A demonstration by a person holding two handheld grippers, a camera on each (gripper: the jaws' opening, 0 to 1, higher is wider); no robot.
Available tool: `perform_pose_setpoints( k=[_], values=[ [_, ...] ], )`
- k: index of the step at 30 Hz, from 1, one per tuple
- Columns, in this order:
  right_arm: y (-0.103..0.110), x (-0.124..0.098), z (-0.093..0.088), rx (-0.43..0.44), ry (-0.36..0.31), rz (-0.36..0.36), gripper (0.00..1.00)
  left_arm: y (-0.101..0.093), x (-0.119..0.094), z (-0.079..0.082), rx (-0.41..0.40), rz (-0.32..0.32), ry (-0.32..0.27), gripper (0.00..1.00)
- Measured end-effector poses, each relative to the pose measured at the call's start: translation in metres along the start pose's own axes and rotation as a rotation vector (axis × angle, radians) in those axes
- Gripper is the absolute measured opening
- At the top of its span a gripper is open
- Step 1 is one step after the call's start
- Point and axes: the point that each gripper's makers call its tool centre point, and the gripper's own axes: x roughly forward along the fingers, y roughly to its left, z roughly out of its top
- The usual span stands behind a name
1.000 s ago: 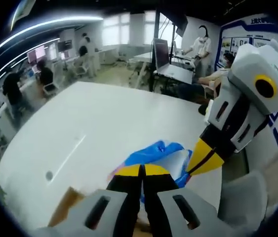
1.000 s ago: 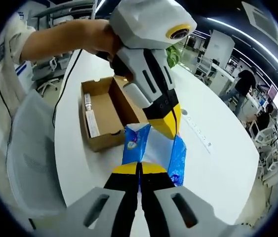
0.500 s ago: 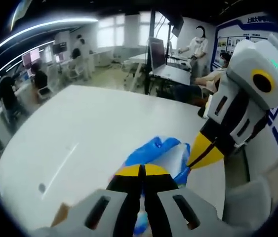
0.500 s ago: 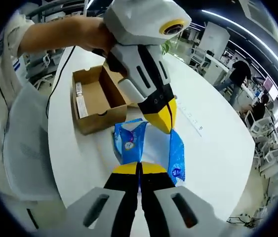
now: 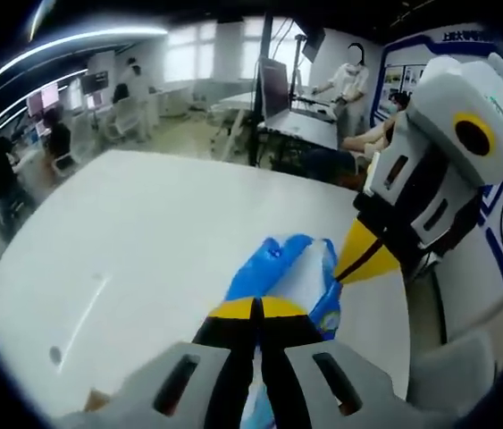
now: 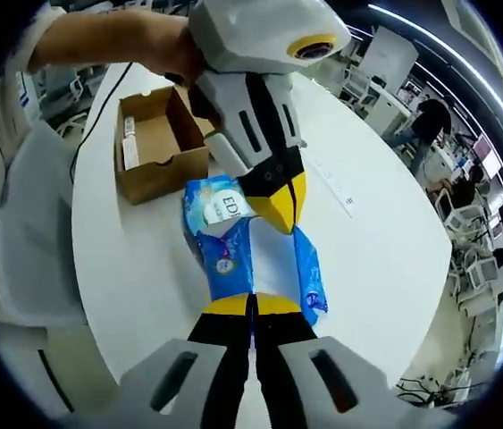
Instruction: Operate the shoe box by opening the lid, removing the specified soft item, and placing it in the target area until the item is outside and the box remains undamaged.
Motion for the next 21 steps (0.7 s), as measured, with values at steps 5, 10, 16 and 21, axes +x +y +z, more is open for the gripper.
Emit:
perform_pose_setpoints(
  k=[5,10,16,21],
  values=[
    [-0.01,-0.001,-0.019,-0.002,0.038,-0.025,0.0,-0.006,0.018,0.005,0.015,-0.027,-0.002,0.0],
    [-0.017,0.002,-0.037,-0.006,0.073,-0.046,0.0,-0.009,0.034,0.006,0.048,-0.047,0.008,0.0],
    [-0.023,0.012,-0.055,-0.012,0.108,-0.06,0.0,-0.008,0.052,0.002,0.044,-0.066,0.012,0.0],
    [-0.025,0.023,-0.065,-0.006,0.123,-0.068,0.0,-0.009,0.064,-0.004,0.07,-0.072,0.025,0.0]
  ],
)
